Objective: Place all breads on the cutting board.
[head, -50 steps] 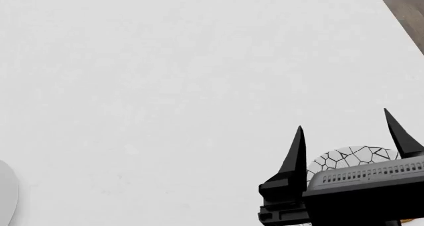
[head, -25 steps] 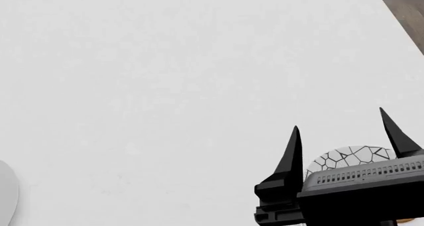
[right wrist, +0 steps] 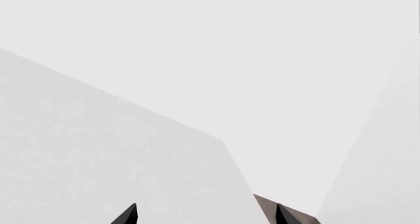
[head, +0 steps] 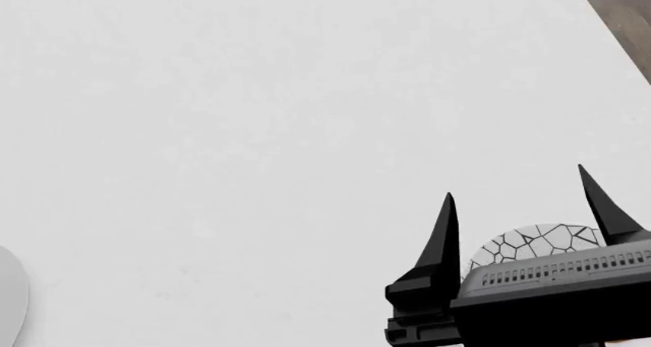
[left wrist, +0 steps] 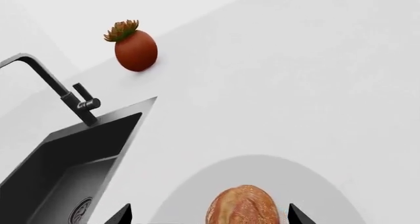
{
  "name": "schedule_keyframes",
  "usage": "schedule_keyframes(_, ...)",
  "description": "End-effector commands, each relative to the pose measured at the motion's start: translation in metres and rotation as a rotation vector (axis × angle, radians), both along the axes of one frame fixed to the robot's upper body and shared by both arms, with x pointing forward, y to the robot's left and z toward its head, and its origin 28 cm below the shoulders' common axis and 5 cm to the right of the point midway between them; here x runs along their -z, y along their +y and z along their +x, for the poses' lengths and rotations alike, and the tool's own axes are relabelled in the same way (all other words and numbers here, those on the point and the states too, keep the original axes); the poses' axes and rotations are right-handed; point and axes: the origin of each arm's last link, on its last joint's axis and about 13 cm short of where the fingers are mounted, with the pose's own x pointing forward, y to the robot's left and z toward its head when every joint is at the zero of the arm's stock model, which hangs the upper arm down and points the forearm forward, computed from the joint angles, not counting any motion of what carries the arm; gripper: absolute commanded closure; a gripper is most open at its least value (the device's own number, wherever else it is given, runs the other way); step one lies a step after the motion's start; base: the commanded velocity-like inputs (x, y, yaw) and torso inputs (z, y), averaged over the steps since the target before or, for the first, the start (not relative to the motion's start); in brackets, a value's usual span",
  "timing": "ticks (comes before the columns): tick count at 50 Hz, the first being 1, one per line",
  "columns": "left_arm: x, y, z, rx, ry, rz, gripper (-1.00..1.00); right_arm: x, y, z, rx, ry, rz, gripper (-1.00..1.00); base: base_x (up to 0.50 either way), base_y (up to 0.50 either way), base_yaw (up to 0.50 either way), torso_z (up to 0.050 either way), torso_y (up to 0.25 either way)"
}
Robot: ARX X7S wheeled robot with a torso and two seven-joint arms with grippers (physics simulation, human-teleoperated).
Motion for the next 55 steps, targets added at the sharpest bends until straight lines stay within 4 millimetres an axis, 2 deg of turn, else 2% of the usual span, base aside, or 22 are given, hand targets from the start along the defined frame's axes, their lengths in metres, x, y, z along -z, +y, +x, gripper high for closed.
schedule_keyframes(1,0.001,0.002,0.01,0.019,0.032,-0.001,-1.0,0.0,-0.003,0.004,0.029,-0.001,0.012,-1.0,0.0,0.0,0.0,0.0,0.0)
schedule_keyframes(12,0.005,0.0,0.017,0.027,0.048,-0.006,-1.0,0.0,-0.003,0.005,0.029,-0.002,0.012,-1.0,0.0,0.0,0.0,0.0,0.0)
schedule_keyframes(24,0.02,-0.001,0.025,0.041,0.079,-0.02,-1.0,-0.001,-0.003,0.004,0.031,-0.001,0.008,-1.0,0.0,0.0,0.0,0.0,0.0)
schedule_keyframes(55,0.035,0.006,0.027,0.001,0.114,-0.042,-1.0,0.001,-0.003,0.003,0.031,-0.001,0.003,-1.0,0.0,0.0,0.0,0.0,0.0)
